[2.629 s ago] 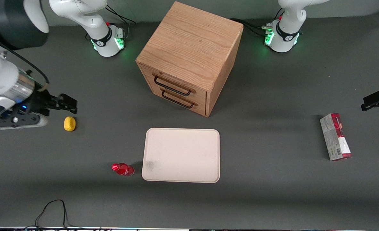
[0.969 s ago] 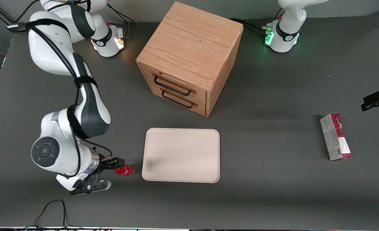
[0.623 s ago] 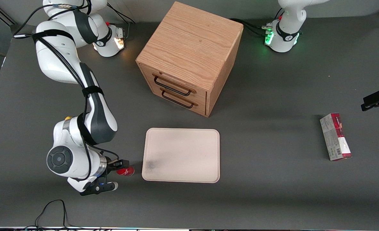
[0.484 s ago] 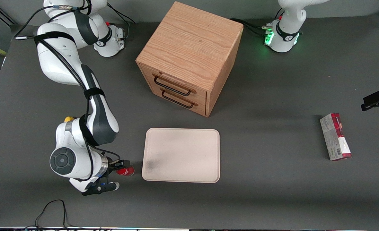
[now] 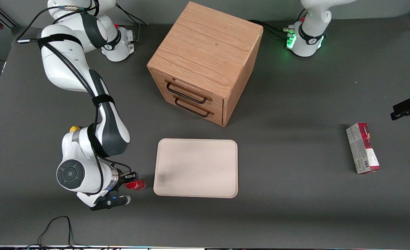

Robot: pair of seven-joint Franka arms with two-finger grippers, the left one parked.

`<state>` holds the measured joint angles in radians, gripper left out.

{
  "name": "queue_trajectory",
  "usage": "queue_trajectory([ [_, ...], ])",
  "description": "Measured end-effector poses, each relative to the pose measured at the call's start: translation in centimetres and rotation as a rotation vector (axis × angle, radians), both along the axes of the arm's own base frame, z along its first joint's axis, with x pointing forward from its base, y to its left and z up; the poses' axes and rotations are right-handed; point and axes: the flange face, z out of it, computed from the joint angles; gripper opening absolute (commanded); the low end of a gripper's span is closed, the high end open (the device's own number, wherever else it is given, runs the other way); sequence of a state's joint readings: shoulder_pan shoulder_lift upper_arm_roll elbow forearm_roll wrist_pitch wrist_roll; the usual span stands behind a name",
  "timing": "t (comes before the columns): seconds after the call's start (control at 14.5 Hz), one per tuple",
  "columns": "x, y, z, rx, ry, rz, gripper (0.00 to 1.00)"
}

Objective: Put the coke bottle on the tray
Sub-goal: 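Lift the red bottle with the right gripper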

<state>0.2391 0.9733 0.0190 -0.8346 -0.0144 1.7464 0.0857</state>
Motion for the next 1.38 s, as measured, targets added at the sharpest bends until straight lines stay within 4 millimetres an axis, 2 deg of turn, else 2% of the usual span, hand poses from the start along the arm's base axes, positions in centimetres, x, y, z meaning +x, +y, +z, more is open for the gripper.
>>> queue_trajectory([
  [0.07, 0.0, 0.0, 0.0, -0.001, 0.001, 0.001, 0.00],
  [0.35, -0.1, 0.0, 0.1, -0.007, 0.007, 0.002, 0.00],
  [0.48, -0.3, 0.0, 1.0, -0.010, 0.018, 0.002, 0.00],
  [0.55, -0.4, -0.1, 2.3, -0.010, 0.017, 0.002, 0.00],
  [0.62, -0.7, -0.1, 3.9, -0.010, 0.015, 0.002, 0.00],
  [0.9, -2.9, -0.7, 12.7, -0.014, 0.012, 0.002, 0.00],
  [1.25, -8.7, -2.2, 26.0, -0.016, 0.008, -0.001, 0.00],
  [1.38, -10.8, -2.8, 29.7, -0.014, -0.002, -0.002, 0.00],
])
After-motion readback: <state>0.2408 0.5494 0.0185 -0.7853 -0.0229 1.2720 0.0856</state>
